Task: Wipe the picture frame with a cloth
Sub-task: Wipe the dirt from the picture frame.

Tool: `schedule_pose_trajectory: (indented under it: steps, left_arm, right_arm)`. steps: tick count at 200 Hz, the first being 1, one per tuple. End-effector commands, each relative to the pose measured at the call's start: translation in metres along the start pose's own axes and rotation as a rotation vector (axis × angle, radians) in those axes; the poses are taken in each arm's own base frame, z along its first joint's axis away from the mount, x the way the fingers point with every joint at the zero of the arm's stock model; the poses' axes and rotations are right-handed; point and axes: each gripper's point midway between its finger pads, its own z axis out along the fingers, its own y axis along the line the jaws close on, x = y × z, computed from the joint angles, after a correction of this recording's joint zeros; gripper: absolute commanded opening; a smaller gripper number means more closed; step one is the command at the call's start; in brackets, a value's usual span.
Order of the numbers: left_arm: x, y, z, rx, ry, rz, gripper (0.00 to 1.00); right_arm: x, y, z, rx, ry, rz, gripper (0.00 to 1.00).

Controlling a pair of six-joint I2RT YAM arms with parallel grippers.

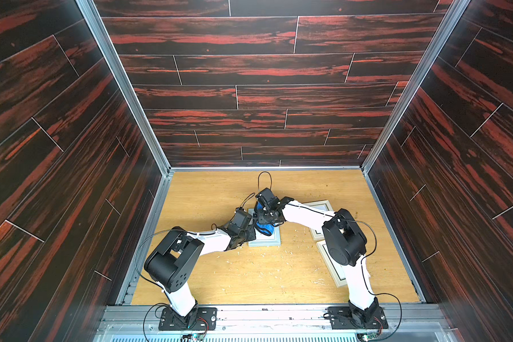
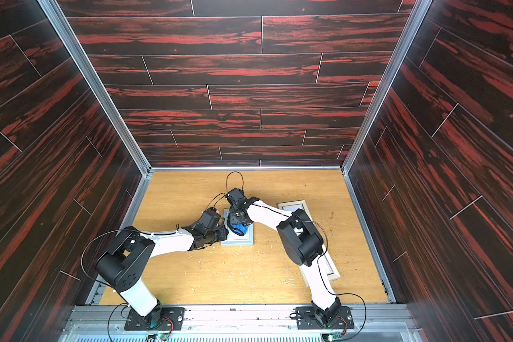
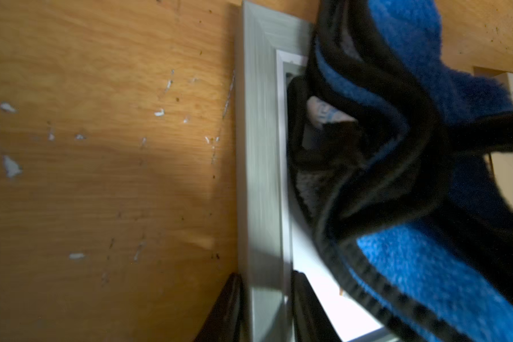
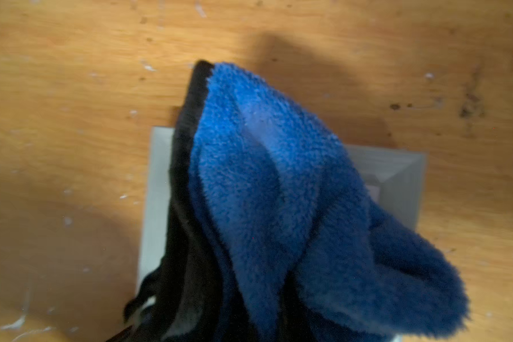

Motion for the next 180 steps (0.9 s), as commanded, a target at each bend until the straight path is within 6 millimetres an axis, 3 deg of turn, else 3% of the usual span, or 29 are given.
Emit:
schedule_pose_trajectory:
  steps: [1,11,37,54,71,110,122,157,169,180]
  left_arm:
    - [0.092,0.076,0.000,-0.244,0.307,-0.027,0.23]
    - [0.092,0.076,0.000,-0.243,0.307,-0.030,0.23]
    - [0.092,0.075,0.002,-0.240,0.311,-0.033,0.23]
    - [0.092,0.075,0.002,-0.241,0.310,-0.033,0.23]
    - [0.091,0.074,0.001,-0.241,0.307,-0.030,0.23]
    - [0.086,0.072,0.000,-0.238,0.295,-0.034,0.23]
    - [0.086,0.072,0.001,-0.238,0.293,-0.035,0.23]
    - [0.087,0.072,0.003,-0.241,0.303,-0.041,0.23]
    - [0.086,0.070,0.002,-0.238,0.301,-0.039,0.23]
    - [0.085,0.071,0.001,-0.242,0.299,-0.037,0.23]
  right_arm:
    - [-0.007,-0.049,0.006,0.110,0.007,0.043,0.00]
    - [-0.006,-0.043,0.006,0.076,0.011,0.043,0.00]
    - [-0.003,0.011,0.004,-0.050,0.006,-0.013,0.00]
    - [-0.005,0.032,0.011,-0.054,0.021,-0.038,0.00]
    - [-0.012,0.023,0.020,-0.006,0.023,-0.024,0.00]
    - [-0.029,-0.034,0.017,0.076,-0.015,0.044,0.00]
    - [-0.028,-0.028,0.015,0.043,-0.016,0.042,0.00]
    - [-0.015,0.036,0.021,-0.068,0.005,-0.028,0.00]
    - [-0.014,0.040,0.025,-0.039,0.013,-0.040,0.00]
    - [-0.017,0.028,0.028,0.006,0.014,-0.029,0.00]
